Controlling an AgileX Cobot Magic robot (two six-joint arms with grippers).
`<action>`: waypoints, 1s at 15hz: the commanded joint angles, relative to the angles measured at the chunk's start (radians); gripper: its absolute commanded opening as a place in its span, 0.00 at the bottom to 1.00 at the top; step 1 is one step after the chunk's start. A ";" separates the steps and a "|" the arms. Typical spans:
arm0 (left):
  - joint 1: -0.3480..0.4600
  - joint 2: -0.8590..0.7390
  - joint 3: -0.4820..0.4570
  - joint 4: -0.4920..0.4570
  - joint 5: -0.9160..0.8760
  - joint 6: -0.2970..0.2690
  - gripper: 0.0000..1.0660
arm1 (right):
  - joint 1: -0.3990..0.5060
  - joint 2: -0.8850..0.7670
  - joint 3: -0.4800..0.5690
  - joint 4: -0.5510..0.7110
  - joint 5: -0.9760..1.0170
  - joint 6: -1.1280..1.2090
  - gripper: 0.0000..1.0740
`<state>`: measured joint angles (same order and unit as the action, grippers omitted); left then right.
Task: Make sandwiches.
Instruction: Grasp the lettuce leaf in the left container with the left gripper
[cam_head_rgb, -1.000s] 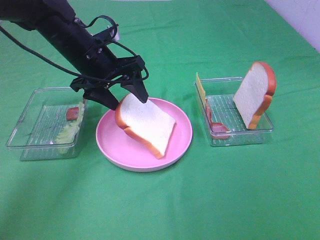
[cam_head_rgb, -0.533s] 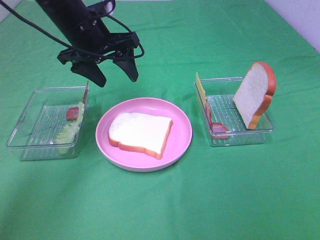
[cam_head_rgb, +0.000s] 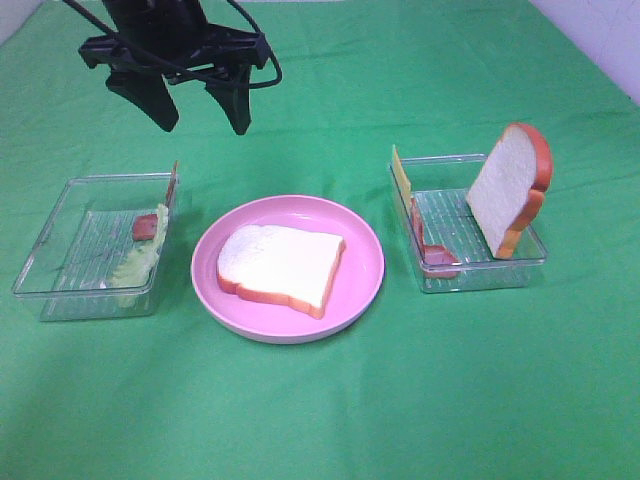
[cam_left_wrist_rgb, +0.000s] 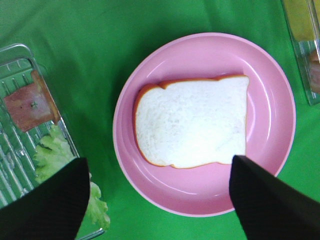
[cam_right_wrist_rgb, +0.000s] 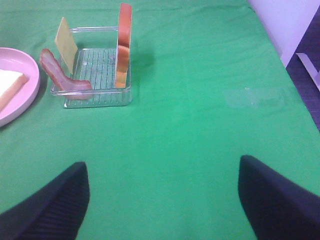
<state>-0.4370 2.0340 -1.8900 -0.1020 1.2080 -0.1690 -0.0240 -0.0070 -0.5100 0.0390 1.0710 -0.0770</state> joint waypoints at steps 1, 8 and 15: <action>-0.013 -0.072 0.059 0.074 0.078 -0.066 0.69 | -0.004 -0.014 0.004 -0.003 -0.014 -0.010 0.72; -0.015 -0.125 0.374 0.160 0.042 -0.171 0.69 | -0.004 -0.014 0.004 -0.003 -0.014 -0.010 0.72; -0.015 0.026 0.373 0.141 -0.108 -0.171 0.68 | -0.004 -0.014 0.004 -0.003 -0.014 -0.010 0.72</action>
<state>-0.4460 2.0560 -1.5230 0.0470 1.1090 -0.3300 -0.0240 -0.0070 -0.5100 0.0390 1.0710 -0.0770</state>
